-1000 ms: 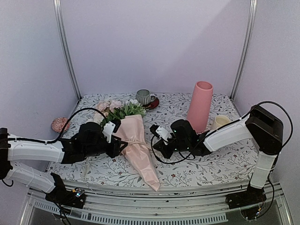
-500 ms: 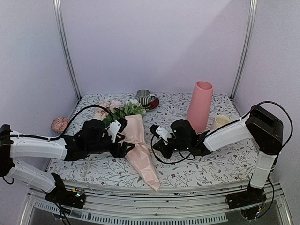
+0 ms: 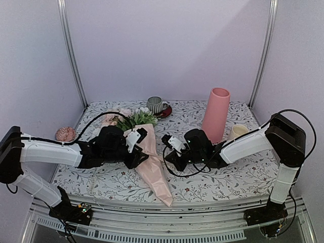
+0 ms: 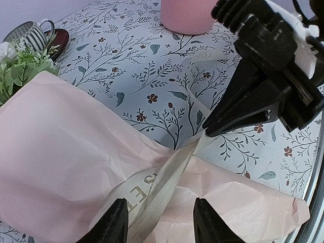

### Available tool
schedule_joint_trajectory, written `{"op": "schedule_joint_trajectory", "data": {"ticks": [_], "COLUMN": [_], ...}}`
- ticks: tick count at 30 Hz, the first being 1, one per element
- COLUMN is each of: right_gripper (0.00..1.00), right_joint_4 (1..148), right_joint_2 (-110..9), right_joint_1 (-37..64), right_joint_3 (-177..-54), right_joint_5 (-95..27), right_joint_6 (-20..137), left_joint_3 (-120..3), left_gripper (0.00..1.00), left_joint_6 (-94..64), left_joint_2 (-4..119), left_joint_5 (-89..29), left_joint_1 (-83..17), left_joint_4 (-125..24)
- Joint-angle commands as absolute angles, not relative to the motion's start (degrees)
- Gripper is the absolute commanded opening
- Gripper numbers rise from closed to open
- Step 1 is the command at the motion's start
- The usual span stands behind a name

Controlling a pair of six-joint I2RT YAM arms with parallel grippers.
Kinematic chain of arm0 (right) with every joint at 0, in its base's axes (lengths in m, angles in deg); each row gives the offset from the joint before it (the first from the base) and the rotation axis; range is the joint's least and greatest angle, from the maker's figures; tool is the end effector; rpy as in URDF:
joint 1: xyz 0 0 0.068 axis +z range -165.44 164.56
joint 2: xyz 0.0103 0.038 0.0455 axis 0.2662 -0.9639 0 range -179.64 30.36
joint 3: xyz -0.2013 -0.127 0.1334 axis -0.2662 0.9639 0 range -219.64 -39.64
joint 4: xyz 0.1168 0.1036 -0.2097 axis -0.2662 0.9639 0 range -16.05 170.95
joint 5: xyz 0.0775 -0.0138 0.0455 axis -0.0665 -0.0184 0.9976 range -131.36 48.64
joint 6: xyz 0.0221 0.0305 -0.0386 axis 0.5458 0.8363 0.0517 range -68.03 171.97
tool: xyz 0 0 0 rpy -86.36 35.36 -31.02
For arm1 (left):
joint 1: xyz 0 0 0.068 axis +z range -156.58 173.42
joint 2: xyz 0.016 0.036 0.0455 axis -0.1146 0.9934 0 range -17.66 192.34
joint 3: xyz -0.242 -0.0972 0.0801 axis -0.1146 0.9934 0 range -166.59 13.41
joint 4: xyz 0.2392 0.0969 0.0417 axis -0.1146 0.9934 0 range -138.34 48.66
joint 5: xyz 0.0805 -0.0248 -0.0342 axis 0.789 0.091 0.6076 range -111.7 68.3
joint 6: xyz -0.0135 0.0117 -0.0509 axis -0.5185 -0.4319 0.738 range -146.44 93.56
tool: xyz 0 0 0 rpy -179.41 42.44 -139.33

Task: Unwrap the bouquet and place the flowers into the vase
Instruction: Untie the half-tied ribbon from the folded wrapping paper.

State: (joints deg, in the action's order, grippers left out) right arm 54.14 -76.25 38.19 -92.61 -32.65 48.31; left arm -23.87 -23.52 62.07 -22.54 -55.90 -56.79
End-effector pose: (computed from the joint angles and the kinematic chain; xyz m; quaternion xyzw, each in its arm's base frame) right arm 0.2209 0.3089 0.1440 -0.4531 0.7549 0.2590 0.3972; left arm 0.1855 -0.2165 0.1909 0.3510 0.8101 -0.2125 0.4187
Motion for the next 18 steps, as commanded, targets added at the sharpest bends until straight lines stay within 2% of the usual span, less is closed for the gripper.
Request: {"op": "schedule_joint_trajectory", "data": {"ticks": [1,5,12,18], "right_gripper": [0.05,0.05,0.05,0.05], "right_joint_4": [52.6,52.5,52.5,52.5], "right_joint_2": [-75.4,-75.5,-75.6,-75.4], "right_joint_1": [38.5,38.5,38.5,38.4], "right_joint_3": [-94.3,-94.4,-94.2,-92.8], "right_joint_5": [-31.9,-31.8,-31.9,-33.2], "right_joint_6": [48.6,48.7,48.7,49.7], "left_joint_3": [-25.3,-26.3,-26.6,-22.8], "left_gripper": [0.47,0.46,0.19,0.04], "left_joint_6": [-24.7,-24.4,-21.3,-17.4], "left_joint_2": [63.6,65.2,64.9,59.9], "left_joint_5": [-18.9,-15.7,-6.3,-2.7], "left_joint_1": [-56.8,-56.7,-56.8,-56.7], "left_joint_4": [-55.2,-53.4,-51.2,-52.9]}}
